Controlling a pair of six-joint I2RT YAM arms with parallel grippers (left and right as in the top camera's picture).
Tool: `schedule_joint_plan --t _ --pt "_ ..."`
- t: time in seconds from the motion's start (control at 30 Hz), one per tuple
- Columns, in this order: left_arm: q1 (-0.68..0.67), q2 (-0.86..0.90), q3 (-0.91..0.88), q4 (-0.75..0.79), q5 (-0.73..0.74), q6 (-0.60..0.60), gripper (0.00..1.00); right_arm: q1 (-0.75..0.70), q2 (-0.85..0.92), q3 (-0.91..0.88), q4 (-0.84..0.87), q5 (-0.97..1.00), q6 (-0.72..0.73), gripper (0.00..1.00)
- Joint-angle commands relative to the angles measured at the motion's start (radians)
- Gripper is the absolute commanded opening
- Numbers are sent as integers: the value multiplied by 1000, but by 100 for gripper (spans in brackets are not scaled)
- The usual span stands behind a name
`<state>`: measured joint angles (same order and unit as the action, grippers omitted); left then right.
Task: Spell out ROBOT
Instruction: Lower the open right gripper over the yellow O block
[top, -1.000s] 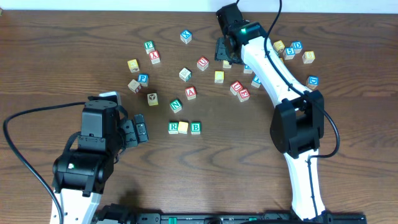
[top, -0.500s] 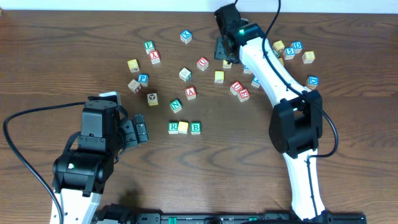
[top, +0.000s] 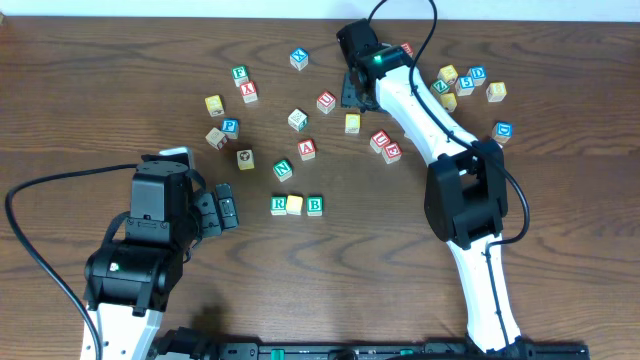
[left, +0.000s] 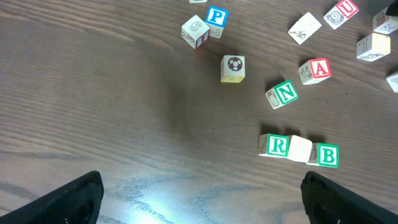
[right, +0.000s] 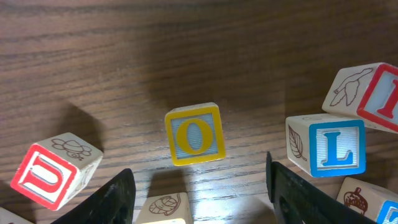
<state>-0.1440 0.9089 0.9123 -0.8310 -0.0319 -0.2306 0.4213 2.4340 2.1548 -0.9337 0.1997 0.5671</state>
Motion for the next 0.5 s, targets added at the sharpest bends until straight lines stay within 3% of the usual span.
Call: schedule_joint_plan --t 0.0,0.47 --pt "5 0 22 -2 -5 12 100 5 5 -5 2 29 12 63" --pt "5 0 22 -2 -5 13 100 3 7 -5 -6 40 12 64"
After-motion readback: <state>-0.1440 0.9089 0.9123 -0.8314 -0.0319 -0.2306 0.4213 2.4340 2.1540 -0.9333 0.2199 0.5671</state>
